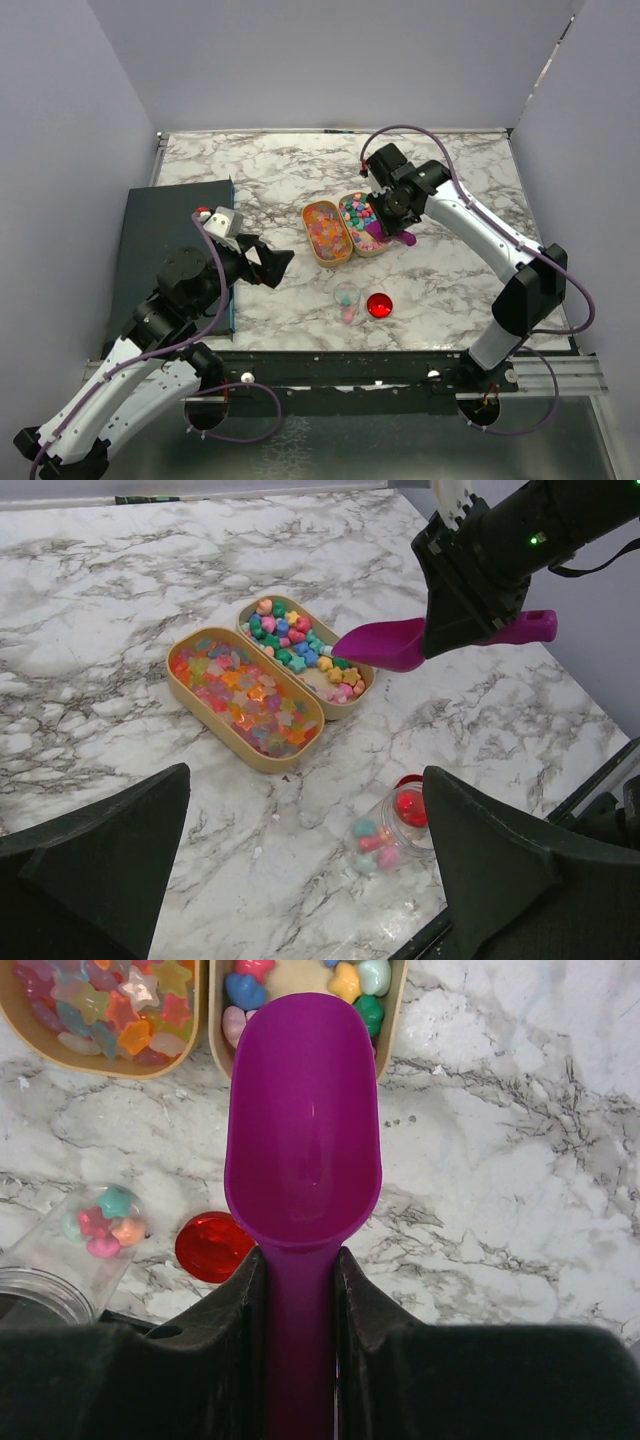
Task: Pack the candies
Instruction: Scoop the fake candies from the storage box.
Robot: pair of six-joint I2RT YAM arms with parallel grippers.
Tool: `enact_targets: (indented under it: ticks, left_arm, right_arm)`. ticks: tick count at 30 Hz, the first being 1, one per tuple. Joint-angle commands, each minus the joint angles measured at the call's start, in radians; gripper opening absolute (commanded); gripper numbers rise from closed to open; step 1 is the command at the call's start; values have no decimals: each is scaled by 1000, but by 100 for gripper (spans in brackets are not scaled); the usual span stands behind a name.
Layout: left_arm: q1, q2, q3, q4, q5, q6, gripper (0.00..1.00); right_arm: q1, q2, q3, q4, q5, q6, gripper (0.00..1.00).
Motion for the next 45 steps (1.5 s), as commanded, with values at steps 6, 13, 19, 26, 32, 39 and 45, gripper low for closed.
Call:
enact_targets:
  ticks: [6, 13, 19, 26, 32, 39, 45]
  left_arm:
    - [4, -26, -3, -20, -1, 2, 99]
    - [1, -39, -3, -25, -12, 2, 99]
    - [-2, -51, -1, -30, -23, 5, 99]
    - [-7, -53, -1, -32, -26, 7, 99]
    - [-11, -49, 0, -34, -31, 8, 99]
    - [-10, -35, 1, -39, -39, 8, 99]
    - [-10, -27, 0, -39, -41, 9, 99]
  right_arm:
    - [-21, 102, 69, -56, -22, 44, 1]
    - [-33, 186, 105, -55, -40, 47, 1]
    - [-37, 256, 140, -52, -56, 44, 1]
    - [-42, 335, 180, -29, -66, 47, 1]
    - [-50, 393, 196, 13, -77, 53, 1]
    - [-58, 440, 187, 64, -69, 59, 1]
    - [-62, 452, 157, 115, -63, 64, 1]
